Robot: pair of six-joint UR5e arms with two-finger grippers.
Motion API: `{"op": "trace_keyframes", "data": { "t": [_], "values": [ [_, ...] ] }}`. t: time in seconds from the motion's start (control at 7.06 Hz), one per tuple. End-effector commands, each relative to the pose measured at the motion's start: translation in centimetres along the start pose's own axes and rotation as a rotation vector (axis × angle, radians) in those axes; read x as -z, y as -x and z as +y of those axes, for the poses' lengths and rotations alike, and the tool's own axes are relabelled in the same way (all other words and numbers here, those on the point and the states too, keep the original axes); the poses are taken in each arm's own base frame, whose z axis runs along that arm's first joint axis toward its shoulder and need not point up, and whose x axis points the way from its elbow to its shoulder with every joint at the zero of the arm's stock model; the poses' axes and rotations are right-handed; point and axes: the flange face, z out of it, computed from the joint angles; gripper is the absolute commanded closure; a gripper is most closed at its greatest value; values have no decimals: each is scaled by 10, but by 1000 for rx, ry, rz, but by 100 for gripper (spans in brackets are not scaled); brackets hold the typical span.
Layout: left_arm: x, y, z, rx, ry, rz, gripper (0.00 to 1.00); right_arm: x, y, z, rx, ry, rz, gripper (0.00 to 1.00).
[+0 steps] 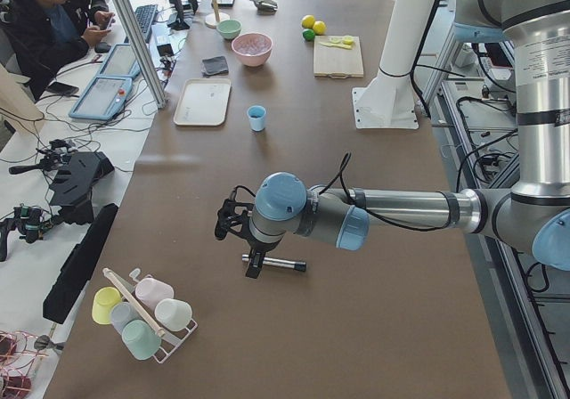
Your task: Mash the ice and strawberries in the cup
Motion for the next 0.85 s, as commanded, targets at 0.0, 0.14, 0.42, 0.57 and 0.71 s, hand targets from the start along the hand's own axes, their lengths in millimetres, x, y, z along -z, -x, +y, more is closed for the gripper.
{"op": "trace_keyframes", "data": {
  "t": [0.0,0.14,0.42,0.57,0.71],
  "values": [
    [-1,-1,-2,-4,12,-22,1,-13,1,1,118,30,30,0],
    [-7,4,0,12,35,-45,1,-13,3,1,120,30,18,0],
    [3,10,3,28,83,-137,1,-11,3,2,121,25,18,0],
    [8,17,8,-17,118,-135,1,-10,5,0,127,22,18,0],
    [15,20,6,-10,113,-138,1,-10,4,0,128,21,29,0]
  ]
}}
